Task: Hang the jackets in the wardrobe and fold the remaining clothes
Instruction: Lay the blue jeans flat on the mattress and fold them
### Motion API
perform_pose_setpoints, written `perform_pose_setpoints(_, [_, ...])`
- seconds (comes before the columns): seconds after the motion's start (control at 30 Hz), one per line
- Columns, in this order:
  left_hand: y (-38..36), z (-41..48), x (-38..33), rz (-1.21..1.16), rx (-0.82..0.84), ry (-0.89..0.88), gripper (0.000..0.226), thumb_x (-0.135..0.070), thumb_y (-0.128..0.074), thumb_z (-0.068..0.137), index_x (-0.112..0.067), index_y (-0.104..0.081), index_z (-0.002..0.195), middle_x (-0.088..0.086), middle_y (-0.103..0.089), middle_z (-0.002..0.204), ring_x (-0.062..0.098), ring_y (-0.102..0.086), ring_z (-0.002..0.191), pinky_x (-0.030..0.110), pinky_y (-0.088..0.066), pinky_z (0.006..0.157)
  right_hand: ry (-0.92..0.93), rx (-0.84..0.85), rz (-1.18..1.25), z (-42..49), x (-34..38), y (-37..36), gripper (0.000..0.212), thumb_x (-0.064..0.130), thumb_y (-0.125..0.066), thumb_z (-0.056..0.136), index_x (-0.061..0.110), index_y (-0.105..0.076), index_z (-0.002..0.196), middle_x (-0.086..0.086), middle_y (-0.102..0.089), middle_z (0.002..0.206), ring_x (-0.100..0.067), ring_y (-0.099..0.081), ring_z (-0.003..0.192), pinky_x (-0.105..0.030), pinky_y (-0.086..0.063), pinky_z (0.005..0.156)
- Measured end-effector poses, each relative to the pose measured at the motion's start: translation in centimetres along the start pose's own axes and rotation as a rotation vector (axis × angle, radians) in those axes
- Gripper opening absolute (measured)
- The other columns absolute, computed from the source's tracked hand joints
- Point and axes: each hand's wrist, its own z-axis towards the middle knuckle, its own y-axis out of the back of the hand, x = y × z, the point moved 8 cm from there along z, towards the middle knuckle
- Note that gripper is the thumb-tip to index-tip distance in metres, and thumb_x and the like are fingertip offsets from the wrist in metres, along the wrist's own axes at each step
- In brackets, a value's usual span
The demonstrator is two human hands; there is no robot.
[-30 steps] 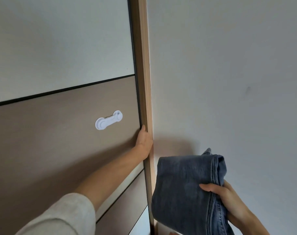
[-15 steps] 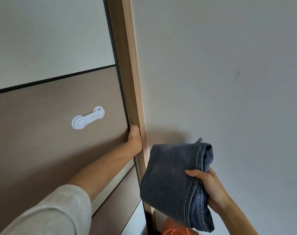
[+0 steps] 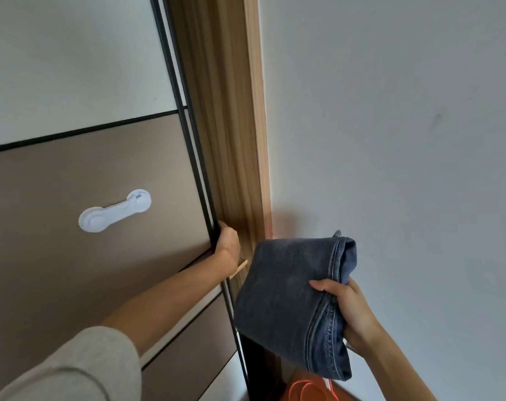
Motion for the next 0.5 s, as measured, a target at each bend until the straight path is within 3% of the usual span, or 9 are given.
perform_pose_setpoints(0.03, [0.7,-0.7,-1.2,-0.194,-0.113,-0.006,0.044,-0.029,-0.035,0.106,-0.018,-0.049,0.146,0.007,-0.051,0.147,0.032,-0.044,0.138,0.062,-0.027,0.114,-0.002,0.014,-0.004,0.1,0.0,-0.3,0.035,0.000,-0.064,0.083,0.003,-0.062,0.118,-0.020,-0.074,0.104,-0.037,-0.072,0.094,-0.048,-0.058,0.083])
perform_pose_setpoints(0.07, [-0.3,-1.0,-1.6,-0.209,-0.071,-0.036,0.046,-0.027,-0.033,0.106,-0.014,-0.045,0.148,0.012,-0.048,0.148,0.037,-0.042,0.138,0.064,-0.029,0.112,-0.004,0.031,-0.009,0.2,-0.1,-0.7,0.035,0.000,-0.064,0.083,0.004,-0.062,0.118,-0.019,-0.074,0.104,-0.036,-0.072,0.094,-0.048,-0.058,0.082])
perform_pose_setpoints(0.2, [-2.1,-4.5,-1.0,-0.139,0.051,-0.027,0.045,-0.023,-0.033,0.107,-0.009,-0.042,0.148,0.013,-0.045,0.150,0.039,-0.039,0.140,0.064,-0.029,0.112,-0.022,0.093,-0.023,0.8,-0.4,-2.6,0.035,0.001,-0.065,0.083,0.006,-0.062,0.118,-0.017,-0.074,0.104,-0.035,-0.073,0.092,-0.045,-0.059,0.078])
perform_pose_setpoints(0.33, [-2.1,-8.1,-0.5,-0.224,0.011,-0.036,0.046,-0.022,-0.027,0.108,-0.005,-0.033,0.151,0.016,-0.039,0.152,0.040,-0.032,0.143,0.059,-0.025,0.116,-0.043,0.139,-0.014,1.3,-1.0,-4.7,0.035,0.000,-0.064,0.084,0.007,-0.062,0.118,-0.017,-0.074,0.105,-0.035,-0.072,0.094,-0.047,-0.060,0.081])
perform_pose_setpoints(0.5, [-4.6,-11.6,-1.0,-0.204,0.098,-0.029,0.045,-0.026,-0.026,0.109,-0.012,-0.035,0.151,0.008,-0.042,0.151,0.031,-0.033,0.143,0.054,-0.018,0.120,-0.068,0.185,-0.025,1.4,-1.7,-7.0,0.037,0.000,-0.065,0.083,0.009,-0.062,0.119,-0.017,-0.072,0.110,-0.034,-0.071,0.097,-0.044,-0.059,0.080])
